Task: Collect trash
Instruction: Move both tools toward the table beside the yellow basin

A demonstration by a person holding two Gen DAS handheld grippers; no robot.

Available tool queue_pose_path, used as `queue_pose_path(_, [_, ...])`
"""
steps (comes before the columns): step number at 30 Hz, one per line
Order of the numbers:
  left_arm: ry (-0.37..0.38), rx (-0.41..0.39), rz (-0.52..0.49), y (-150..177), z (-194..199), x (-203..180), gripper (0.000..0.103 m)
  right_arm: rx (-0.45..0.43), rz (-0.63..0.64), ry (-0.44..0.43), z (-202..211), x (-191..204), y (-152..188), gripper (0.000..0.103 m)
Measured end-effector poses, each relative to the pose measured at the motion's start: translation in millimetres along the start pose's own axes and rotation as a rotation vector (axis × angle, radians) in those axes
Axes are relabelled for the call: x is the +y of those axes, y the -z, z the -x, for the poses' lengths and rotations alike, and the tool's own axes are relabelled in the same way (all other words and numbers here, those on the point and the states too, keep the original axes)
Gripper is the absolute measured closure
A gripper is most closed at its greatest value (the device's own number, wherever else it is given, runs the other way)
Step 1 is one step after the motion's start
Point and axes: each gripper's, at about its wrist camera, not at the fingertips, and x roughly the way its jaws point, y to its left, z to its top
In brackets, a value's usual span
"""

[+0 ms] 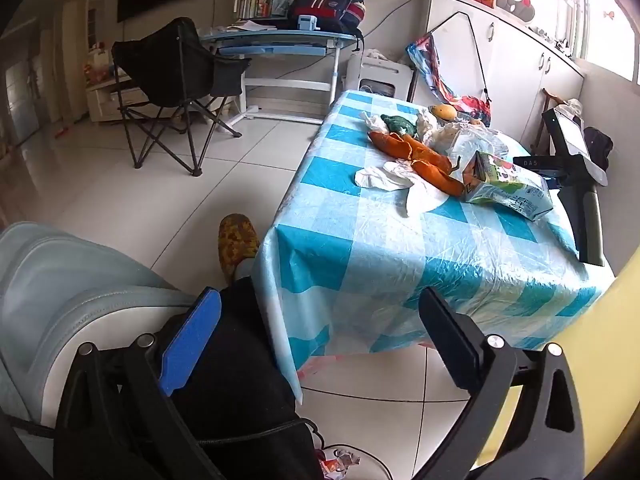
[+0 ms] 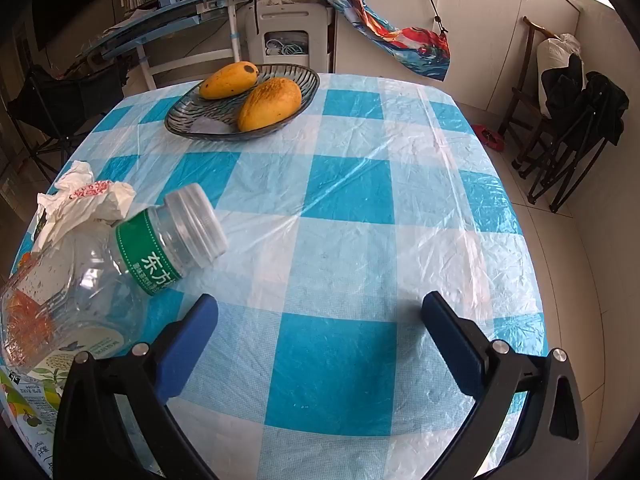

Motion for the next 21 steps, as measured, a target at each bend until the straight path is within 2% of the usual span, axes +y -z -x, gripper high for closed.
queue_pose_path(5, [-0.009, 0.009, -0.033, 8, -2, -3, 0.007, 0.0, 0.0, -0.001, 0, 0, 0, 0.005])
queue_pose_path(7, [-0.014, 0.043, -0.052, 3, -12, -10, 0.008, 0.0, 0.0, -0.001, 0, 0, 0, 0.005])
queue_pose_path(21, [0.004, 0.101, -0.052, -4, -20, -11, 0.008, 0.0, 0.0, -0.001, 0, 0, 0, 0.005])
